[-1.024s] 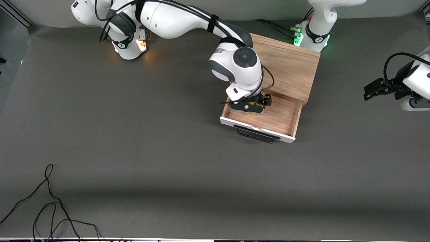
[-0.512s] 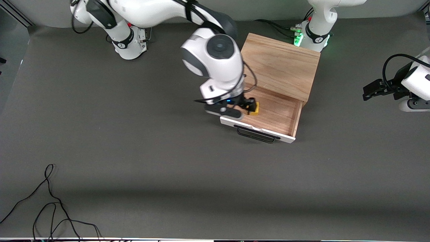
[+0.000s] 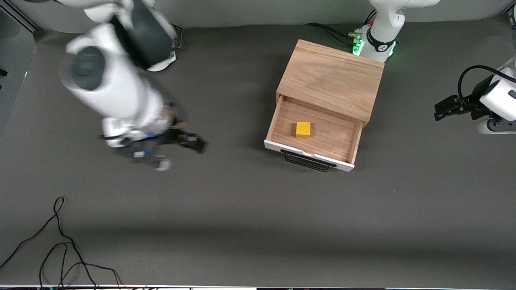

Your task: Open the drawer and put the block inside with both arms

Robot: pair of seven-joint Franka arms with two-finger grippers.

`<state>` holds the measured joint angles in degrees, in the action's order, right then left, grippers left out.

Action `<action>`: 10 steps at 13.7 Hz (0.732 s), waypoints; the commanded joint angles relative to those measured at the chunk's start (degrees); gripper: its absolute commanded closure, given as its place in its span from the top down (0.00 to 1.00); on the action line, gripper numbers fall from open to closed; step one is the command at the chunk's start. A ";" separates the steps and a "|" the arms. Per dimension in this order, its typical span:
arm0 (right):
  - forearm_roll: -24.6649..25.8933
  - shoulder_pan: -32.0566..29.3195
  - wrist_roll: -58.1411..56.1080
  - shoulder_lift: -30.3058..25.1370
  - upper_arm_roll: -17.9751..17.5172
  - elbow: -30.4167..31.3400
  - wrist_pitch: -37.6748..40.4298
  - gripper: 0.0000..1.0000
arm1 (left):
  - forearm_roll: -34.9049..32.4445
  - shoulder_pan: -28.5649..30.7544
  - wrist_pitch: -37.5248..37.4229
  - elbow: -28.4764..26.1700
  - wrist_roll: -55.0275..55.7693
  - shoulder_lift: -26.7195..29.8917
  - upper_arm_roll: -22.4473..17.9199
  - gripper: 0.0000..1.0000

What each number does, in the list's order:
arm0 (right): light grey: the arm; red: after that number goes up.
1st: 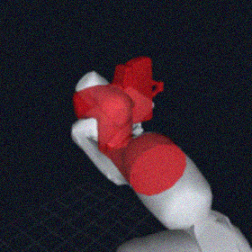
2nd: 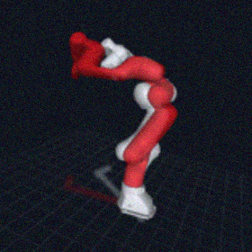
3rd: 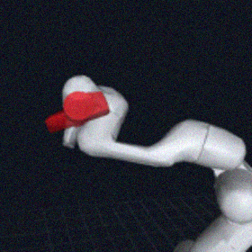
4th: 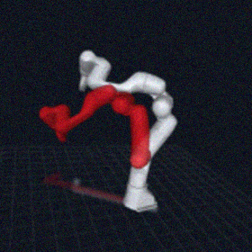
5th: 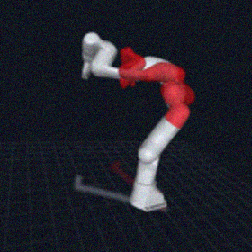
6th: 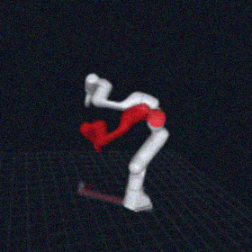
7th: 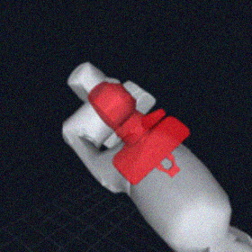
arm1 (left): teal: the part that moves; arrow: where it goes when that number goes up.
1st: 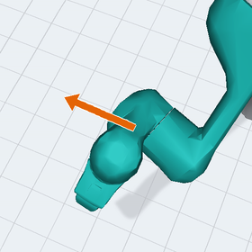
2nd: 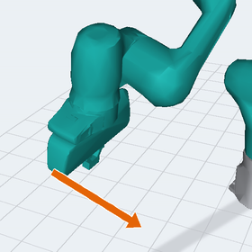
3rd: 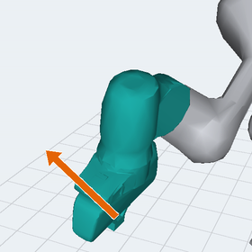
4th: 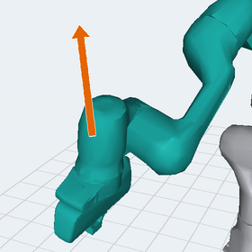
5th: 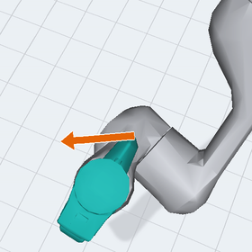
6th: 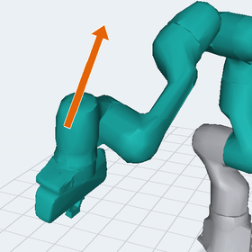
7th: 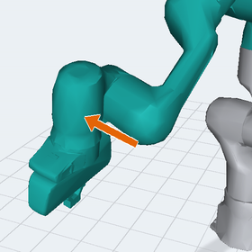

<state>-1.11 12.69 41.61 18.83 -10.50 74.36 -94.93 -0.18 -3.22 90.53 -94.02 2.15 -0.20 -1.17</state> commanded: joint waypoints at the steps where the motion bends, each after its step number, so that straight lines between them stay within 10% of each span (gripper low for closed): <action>1: -1.35 -5.82 -12.99 -13.35 1.96 15.43 -1.31 1.00 | -0.18 -0.82 0.17 -0.20 -0.84 0.29 -0.59 1.00; 10: 1.37 -8.65 -25.08 -19.62 7.95 26.09 -6.05 1.00 | -0.26 -1.00 2.19 -0.99 -0.75 0.29 -0.59 1.00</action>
<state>-0.78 3.51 17.53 1.13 -2.51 97.03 -98.69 -0.19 -3.35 91.79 -94.19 2.14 -0.32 -1.18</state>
